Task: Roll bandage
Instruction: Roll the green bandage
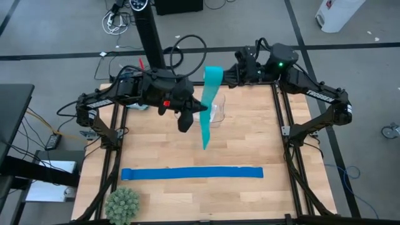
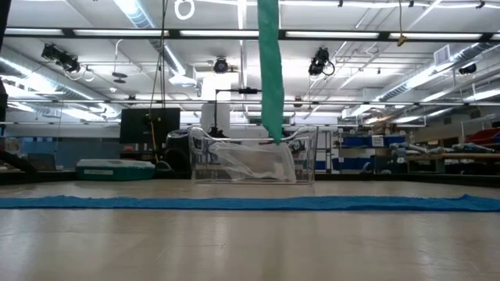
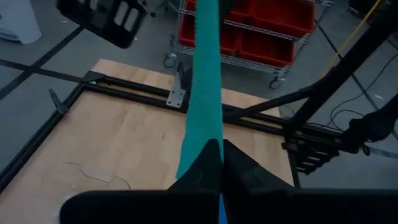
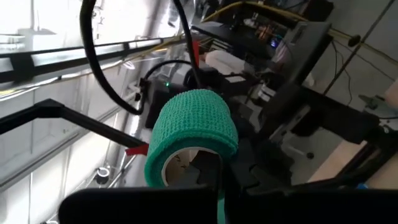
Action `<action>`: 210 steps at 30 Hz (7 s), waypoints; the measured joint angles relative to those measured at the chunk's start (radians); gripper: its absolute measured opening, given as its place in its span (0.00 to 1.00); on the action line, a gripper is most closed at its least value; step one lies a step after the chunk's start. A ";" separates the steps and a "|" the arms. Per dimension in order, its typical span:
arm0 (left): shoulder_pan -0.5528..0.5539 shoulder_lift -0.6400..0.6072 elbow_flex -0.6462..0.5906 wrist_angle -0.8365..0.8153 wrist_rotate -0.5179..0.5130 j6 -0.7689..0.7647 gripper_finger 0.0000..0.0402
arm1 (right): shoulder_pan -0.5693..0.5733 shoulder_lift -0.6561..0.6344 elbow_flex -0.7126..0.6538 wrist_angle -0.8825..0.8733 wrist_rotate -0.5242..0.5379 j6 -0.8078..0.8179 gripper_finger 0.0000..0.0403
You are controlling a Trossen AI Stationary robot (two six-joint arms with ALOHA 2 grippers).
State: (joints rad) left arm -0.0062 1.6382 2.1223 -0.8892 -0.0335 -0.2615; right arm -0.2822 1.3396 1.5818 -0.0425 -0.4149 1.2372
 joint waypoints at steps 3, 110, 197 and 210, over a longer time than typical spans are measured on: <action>0.006 0.000 0.000 0.004 0.000 -0.004 0.01 | 0.019 0.000 0.000 -0.003 0.008 0.000 0.00; 0.000 -0.011 0.001 0.250 -0.136 0.075 0.05 | 0.053 -0.038 -0.001 -0.206 -0.057 -0.270 0.15; 0.182 -0.049 0.000 0.304 0.007 -0.416 0.05 | 0.044 0.043 0.000 -0.417 0.051 -1.000 0.05; 0.200 -0.045 0.001 0.200 0.185 -0.401 0.05 | 0.016 -0.075 0.000 -0.506 0.087 -1.015 0.29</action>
State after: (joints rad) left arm 0.1935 1.5928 2.1231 -0.6889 0.1514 -0.6621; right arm -0.2663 1.2645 1.5822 -0.5490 -0.3280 0.2221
